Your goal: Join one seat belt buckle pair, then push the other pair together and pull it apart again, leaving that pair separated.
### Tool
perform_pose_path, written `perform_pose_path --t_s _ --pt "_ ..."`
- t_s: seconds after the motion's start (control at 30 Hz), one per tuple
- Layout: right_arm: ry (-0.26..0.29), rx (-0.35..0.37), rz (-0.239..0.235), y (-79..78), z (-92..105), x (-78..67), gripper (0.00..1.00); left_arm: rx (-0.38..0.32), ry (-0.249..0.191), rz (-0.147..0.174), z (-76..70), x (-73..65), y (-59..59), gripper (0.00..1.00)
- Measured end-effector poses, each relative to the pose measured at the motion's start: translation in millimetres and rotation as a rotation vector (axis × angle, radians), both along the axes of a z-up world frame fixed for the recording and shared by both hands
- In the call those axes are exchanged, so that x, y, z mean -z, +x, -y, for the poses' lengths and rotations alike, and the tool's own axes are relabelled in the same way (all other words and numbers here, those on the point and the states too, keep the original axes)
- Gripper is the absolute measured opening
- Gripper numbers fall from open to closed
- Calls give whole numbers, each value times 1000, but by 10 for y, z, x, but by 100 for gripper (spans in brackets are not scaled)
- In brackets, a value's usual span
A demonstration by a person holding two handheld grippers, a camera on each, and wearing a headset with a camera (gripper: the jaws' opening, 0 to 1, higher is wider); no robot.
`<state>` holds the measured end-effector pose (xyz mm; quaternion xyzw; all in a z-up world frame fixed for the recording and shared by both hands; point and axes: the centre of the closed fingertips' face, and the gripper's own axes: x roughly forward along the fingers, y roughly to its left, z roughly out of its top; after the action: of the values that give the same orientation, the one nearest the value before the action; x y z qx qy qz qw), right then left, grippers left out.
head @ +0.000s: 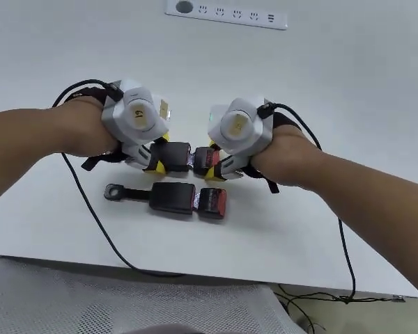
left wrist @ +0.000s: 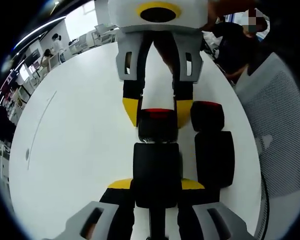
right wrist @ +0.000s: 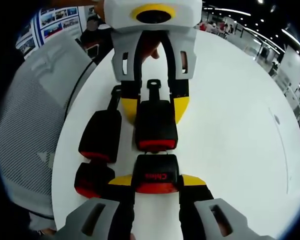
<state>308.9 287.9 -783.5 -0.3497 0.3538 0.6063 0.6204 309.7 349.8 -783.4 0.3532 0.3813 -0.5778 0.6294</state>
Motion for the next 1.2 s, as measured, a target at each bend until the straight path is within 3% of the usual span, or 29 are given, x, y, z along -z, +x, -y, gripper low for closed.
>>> perform_pose_path --t_s 0.63,1.2 --pt "1 11 1 2 34 0 31 -12 -8 -4 31 -71 -49 33" --pt "33 39 1 -34 262 -19 32 5 -4 -6 35 -96 -56 33"
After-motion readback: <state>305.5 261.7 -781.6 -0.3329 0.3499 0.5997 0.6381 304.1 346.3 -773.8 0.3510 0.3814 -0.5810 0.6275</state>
